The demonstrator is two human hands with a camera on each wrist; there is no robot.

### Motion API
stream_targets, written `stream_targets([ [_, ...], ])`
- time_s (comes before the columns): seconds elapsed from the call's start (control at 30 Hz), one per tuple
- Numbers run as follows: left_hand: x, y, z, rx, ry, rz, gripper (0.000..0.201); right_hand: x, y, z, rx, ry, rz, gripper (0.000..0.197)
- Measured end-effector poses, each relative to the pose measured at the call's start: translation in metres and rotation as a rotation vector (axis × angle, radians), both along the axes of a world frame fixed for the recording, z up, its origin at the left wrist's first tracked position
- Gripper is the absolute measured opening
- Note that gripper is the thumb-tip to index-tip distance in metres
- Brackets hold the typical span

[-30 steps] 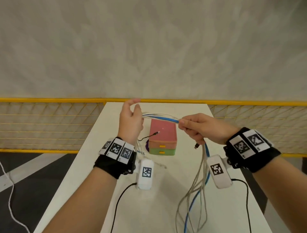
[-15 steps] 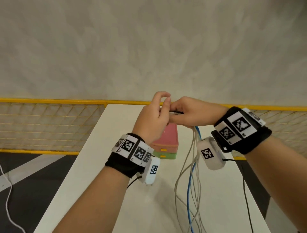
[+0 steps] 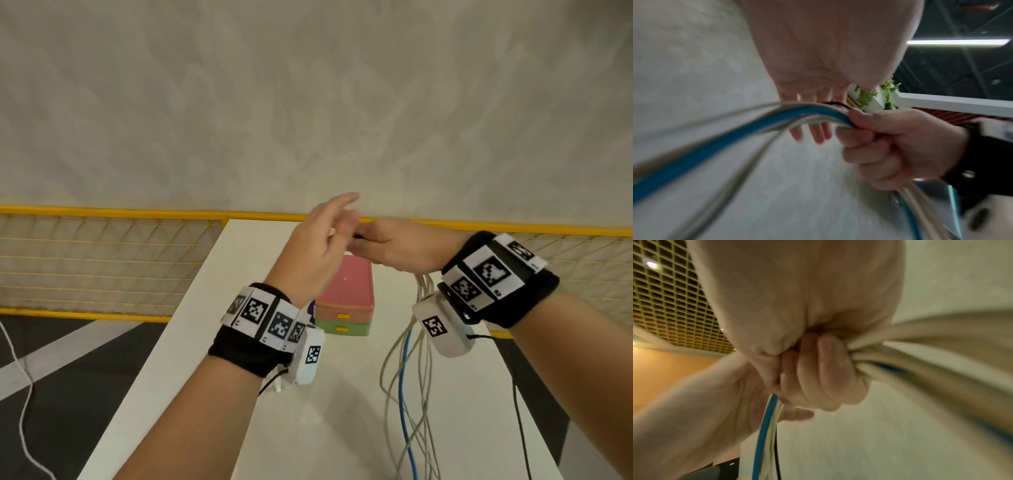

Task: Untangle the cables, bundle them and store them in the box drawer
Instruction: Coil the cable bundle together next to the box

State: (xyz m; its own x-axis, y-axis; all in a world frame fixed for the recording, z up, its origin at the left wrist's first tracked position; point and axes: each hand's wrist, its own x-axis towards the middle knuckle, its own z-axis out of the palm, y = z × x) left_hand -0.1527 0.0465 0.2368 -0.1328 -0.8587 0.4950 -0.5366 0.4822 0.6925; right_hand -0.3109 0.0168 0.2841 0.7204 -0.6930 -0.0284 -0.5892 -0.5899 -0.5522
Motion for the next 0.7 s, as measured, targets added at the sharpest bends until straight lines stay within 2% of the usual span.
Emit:
stream_targets([
  [0.07,-0.008,0.001,0.006,0.009,-0.176,-0.048,0.059,0.006,-0.002,0.012,-0.081,0.03,0.071,0.013],
  [0.13,-0.008,0.0,0.011,0.06,-0.27,-0.01,0.073,0.004,-0.008,0.026,-0.161,0.094,0.087,0.013],
  [0.17,-0.007,-0.001,0.014,0.082,-0.297,0.002,0.073,0.001,-0.013,0.032,-0.19,0.111,0.066,0.016],
  [0.27,0.0,-0.002,0.015,0.13,-0.391,0.029,0.054,-0.012,-0.024,0.038,-0.188,0.133,-0.033,0.018],
  [0.33,0.004,-0.003,0.013,0.108,-0.42,0.058,0.045,-0.016,-0.025,0.031,-0.207,0.147,-0.037,0.015],
  [0.43,0.003,-0.001,0.011,0.07,-0.287,0.075,0.041,-0.021,-0.02,0.004,-0.227,0.08,-0.059,0.013],
  [0.57,-0.001,0.003,0.01,0.021,-0.106,0.087,0.032,-0.034,-0.017,-0.053,-0.131,-0.188,-0.123,0.011],
  [0.63,-0.002,0.001,0.012,0.01,-0.015,0.087,0.025,-0.042,-0.018,-0.083,-0.103,-0.185,-0.162,0.012],
  [0.7,-0.001,0.0,0.015,-0.011,0.045,0.102,0.026,-0.047,-0.018,-0.109,-0.055,-0.11,-0.191,0.01],
])
